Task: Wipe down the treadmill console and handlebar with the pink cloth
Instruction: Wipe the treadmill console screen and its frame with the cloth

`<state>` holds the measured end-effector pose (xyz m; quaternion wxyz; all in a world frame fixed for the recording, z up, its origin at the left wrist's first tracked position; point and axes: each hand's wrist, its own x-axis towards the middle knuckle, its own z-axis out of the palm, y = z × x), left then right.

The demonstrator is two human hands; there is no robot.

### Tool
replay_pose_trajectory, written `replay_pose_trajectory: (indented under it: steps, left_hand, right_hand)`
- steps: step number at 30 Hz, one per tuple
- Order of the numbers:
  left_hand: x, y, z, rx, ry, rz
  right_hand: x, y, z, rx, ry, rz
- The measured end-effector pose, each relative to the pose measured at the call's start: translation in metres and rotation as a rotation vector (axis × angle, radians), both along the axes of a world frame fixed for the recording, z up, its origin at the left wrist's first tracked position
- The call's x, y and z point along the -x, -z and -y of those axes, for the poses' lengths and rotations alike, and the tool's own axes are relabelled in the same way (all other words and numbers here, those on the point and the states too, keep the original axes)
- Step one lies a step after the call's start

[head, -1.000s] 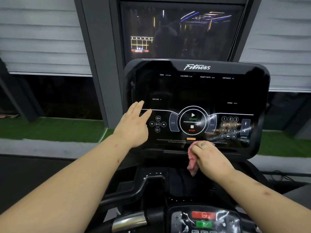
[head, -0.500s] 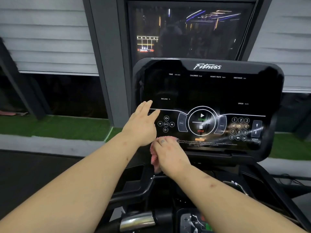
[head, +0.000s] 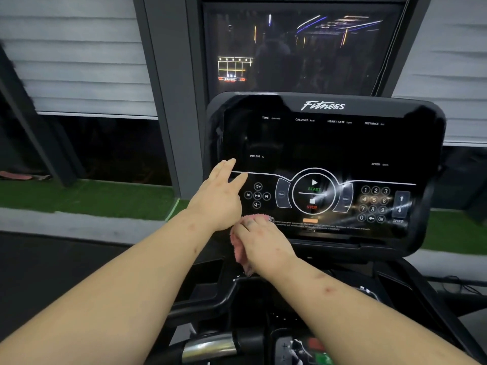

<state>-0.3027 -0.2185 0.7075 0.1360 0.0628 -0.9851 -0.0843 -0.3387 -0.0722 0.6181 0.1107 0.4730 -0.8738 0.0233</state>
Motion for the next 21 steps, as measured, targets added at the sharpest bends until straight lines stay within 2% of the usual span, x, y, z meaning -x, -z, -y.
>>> replay_pose_trajectory:
  steps: [4, 8, 12, 17, 21]
  left_hand:
    - [0.001, 0.001, 0.001, 0.004, 0.007, -0.002]
    - [0.002, 0.002, 0.001, -0.007, 0.011, -0.003]
    - [0.001, 0.004, 0.0, 0.004, 0.023, -0.038]
    - [0.004, 0.008, 0.0, -0.01, 0.017, -0.071]
    - [0.005, 0.009, -0.001, -0.023, 0.002, -0.063]
  right_hand:
    - [0.009, 0.002, -0.044, -0.022, 0.036, -0.014]
    - [0.026, 0.009, -0.096, -0.129, 0.075, -0.031]
    - [0.037, 0.008, -0.138, -0.044, 0.082, -0.087]
    - [0.049, 0.005, -0.184, -0.054, 0.102, -0.105]
    - [0.064, 0.006, -0.226, -0.034, 0.109, -0.024]
